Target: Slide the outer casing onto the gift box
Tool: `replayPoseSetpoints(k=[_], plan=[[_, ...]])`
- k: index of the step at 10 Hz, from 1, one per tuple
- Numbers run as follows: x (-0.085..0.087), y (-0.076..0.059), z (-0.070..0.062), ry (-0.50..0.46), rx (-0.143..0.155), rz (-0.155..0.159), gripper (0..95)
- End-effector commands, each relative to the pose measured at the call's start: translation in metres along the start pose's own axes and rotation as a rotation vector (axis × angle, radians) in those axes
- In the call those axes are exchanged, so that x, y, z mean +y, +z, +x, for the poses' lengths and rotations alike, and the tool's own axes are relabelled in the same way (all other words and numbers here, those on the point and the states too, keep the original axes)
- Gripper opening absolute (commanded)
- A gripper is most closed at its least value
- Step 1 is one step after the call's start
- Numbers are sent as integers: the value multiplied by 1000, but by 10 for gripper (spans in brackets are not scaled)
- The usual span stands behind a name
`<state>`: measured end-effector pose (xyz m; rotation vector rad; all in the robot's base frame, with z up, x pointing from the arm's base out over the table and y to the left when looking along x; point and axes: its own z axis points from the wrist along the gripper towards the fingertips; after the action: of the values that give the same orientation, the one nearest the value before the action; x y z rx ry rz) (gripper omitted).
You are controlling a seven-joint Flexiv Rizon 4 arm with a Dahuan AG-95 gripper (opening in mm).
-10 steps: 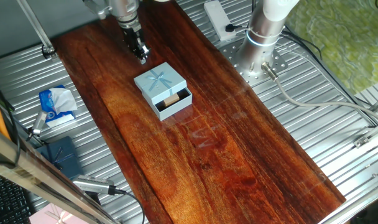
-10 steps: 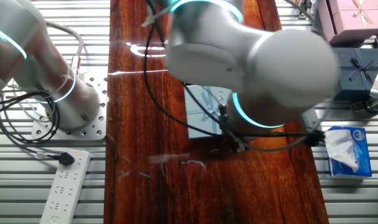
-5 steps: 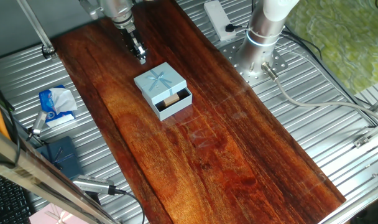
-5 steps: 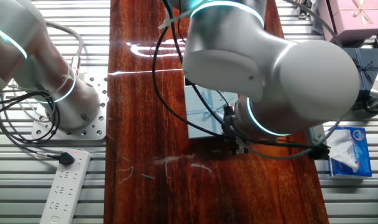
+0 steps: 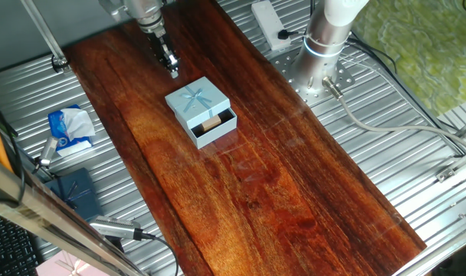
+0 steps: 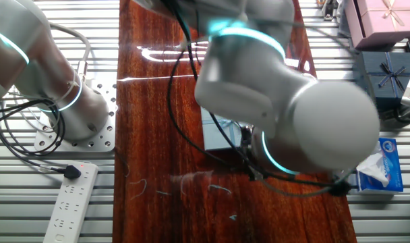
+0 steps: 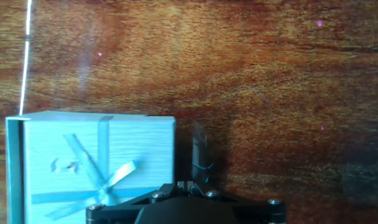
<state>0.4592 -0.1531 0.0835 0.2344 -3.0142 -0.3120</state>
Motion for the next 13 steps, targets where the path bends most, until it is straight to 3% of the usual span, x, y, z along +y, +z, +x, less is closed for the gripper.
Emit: replayPoseSetpoints(k=[1, 7, 13], plan=[[-3, 7, 2, 0, -3, -2, 0], [-5, 34, 11, 26, -6, -22, 0], [0, 47, 8, 53, -6, -36, 0]])
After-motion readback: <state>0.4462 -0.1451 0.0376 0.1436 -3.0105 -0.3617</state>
